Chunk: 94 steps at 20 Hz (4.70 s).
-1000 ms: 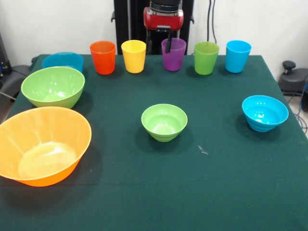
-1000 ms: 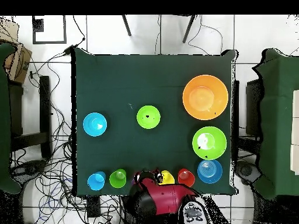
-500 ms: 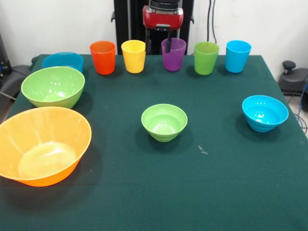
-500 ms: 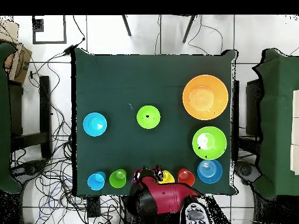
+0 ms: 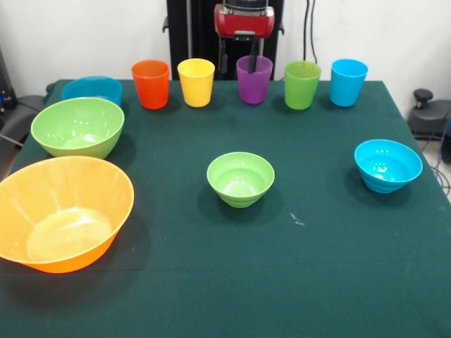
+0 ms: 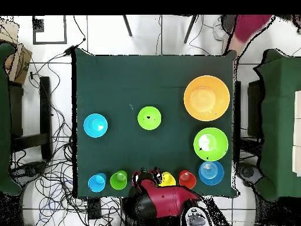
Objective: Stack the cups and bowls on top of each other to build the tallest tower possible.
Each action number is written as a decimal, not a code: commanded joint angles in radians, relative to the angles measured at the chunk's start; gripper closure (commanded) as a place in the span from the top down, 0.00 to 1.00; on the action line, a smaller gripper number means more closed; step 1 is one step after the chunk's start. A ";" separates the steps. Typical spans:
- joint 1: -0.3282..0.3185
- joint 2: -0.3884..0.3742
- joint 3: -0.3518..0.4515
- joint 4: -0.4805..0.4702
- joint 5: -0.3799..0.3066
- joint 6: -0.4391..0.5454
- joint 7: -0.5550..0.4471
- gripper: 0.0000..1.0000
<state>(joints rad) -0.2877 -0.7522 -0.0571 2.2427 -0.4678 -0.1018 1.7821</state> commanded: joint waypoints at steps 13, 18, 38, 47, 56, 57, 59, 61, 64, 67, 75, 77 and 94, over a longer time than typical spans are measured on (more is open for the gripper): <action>-0.029 -0.086 0.136 0.106 -0.060 0.217 0.033 1.00; 0.027 -0.006 0.061 0.075 -0.112 0.121 0.070 1.00; 0.146 0.195 -0.052 -0.027 -0.087 -0.070 0.105 1.00; 0.014 0.161 0.014 0.016 -0.134 -0.033 0.075 1.00; 0.023 0.179 0.003 -0.010 -0.130 -0.046 0.074 1.00; 0.043 0.192 -0.012 -0.013 -0.119 -0.074 0.089 1.00; 0.089 0.217 -0.045 -0.009 -0.085 -0.142 0.127 1.00; 0.108 0.231 -0.056 0.001 -0.060 -0.179 0.155 1.00; 0.113 0.226 -0.060 0.002 -0.052 -0.174 0.163 1.00; 0.115 0.236 -0.063 -0.001 -0.052 -0.185 0.165 1.00; 0.131 0.296 -0.117 -0.059 -0.044 -0.251 0.158 1.00; 0.130 0.311 -0.123 -0.076 -0.051 -0.259 0.147 1.00; 0.082 0.234 -0.080 -0.036 -0.044 -0.211 0.157 1.00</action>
<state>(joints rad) -0.1811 -0.4841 -0.2392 2.3191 -0.5630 -0.3057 1.7821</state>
